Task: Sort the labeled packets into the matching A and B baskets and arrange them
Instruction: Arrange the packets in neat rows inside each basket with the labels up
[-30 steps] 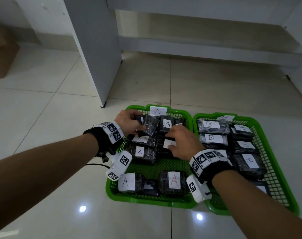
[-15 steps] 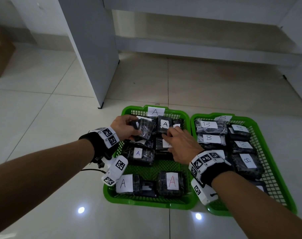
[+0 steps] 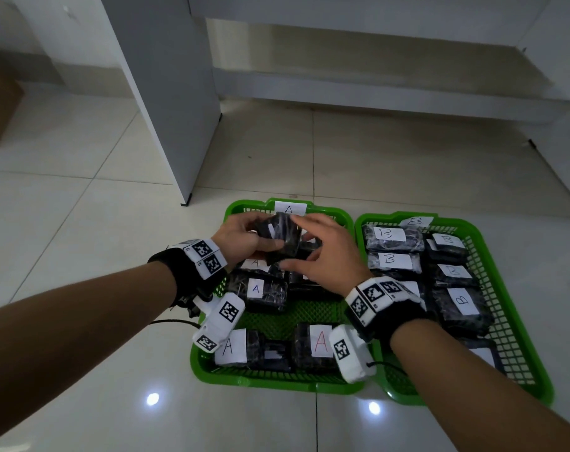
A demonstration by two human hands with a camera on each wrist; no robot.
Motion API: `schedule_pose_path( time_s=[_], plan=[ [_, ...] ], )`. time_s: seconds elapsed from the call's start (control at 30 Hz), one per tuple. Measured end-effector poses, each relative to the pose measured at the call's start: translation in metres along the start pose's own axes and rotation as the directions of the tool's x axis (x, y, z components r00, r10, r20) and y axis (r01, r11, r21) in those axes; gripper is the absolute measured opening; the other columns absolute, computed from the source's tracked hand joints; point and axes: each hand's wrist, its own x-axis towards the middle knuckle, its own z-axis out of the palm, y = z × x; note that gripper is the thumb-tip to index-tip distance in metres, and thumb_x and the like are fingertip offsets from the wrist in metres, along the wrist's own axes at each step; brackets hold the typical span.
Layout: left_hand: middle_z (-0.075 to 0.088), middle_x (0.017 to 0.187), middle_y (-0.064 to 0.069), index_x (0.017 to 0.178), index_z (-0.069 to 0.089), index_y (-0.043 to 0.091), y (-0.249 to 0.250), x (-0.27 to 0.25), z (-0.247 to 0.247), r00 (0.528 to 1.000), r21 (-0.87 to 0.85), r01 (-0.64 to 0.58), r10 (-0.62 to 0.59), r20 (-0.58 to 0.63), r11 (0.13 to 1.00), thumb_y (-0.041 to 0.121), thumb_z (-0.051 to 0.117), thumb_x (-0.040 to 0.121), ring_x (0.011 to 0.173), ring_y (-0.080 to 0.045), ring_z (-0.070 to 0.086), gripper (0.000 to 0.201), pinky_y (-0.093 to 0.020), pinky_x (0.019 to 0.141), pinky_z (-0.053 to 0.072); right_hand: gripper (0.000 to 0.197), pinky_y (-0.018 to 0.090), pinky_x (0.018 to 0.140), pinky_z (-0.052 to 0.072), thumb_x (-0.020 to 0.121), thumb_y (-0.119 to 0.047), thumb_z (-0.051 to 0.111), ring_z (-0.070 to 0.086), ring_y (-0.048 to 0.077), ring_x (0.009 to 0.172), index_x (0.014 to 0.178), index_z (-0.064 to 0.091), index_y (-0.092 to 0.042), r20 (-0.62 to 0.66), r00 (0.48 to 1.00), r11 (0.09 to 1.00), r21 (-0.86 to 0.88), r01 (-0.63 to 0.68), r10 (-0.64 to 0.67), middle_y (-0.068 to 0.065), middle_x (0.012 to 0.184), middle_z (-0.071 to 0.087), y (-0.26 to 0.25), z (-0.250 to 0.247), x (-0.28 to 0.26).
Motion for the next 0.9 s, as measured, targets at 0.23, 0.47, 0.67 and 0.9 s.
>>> schedule_pose_path(
  time_s=[0.23, 0.47, 0.67, 0.9],
  plan=[
    [0.068, 0.114, -0.023, 0.118, 0.061, -0.001, 0.004, 0.002, 0.002, 0.998, -0.066, 0.003, 0.001, 0.06, 0.998, -0.001, 0.077, 0.079, 0.1, -0.036, 0.07, 0.042, -0.048, 0.083, 0.059, 0.02, 0.032, 0.074, 0.063, 0.094, -0.002, 0.066, 0.076, 0.02, 0.085, 0.111, 0.072, -0.008, -0.048, 0.959, 0.877, 0.42, -0.235, 0.279, 0.004, 0.105, 0.075, 0.003, -0.006, 0.002],
    [0.071, 0.096, -0.013, 0.117, 0.064, -0.001, 0.011, 0.009, 0.005, 0.998, -0.113, 0.055, -0.06, -0.036, 0.992, -0.007, 0.07, 0.082, 0.075, -0.021, 0.07, 0.036, -0.031, 0.058, 0.058, 0.021, 0.037, 0.077, 0.063, 0.101, 0.0, 0.054, 0.075, 0.028, 0.084, 0.12, 0.062, 0.0, -0.029, 0.841, 0.681, 0.603, -0.416, 0.54, 0.013, 0.109, 0.068, 0.011, -0.02, 0.003],
    [0.07, 0.1, -0.015, 0.109, 0.066, 0.0, 0.021, 0.015, 0.01, 0.999, -0.176, -0.002, -0.004, -0.033, 0.984, 0.0, 0.075, 0.08, 0.087, -0.028, 0.069, 0.03, -0.033, 0.067, 0.059, 0.043, 0.041, 0.077, 0.064, 0.092, 0.008, 0.063, 0.075, 0.029, 0.089, 0.13, 0.064, -0.014, 0.186, 0.873, 0.697, 0.537, -0.475, 0.452, 0.018, 0.118, 0.066, -0.011, -0.045, 0.022],
    [0.069, 0.095, -0.016, 0.104, 0.065, 0.005, 0.045, 0.03, 0.008, 1.0, -0.221, -0.016, 0.01, -0.028, 0.975, 0.001, 0.075, 0.08, 0.081, -0.028, 0.069, 0.026, -0.035, 0.065, 0.059, 0.035, 0.038, 0.075, 0.063, 0.08, 0.004, 0.078, 0.076, 0.028, 0.087, 0.109, 0.062, -0.007, 0.15, 0.816, 0.732, 0.373, -0.57, 0.559, 0.014, 0.106, 0.071, -0.036, -0.071, 0.073]
  ],
)
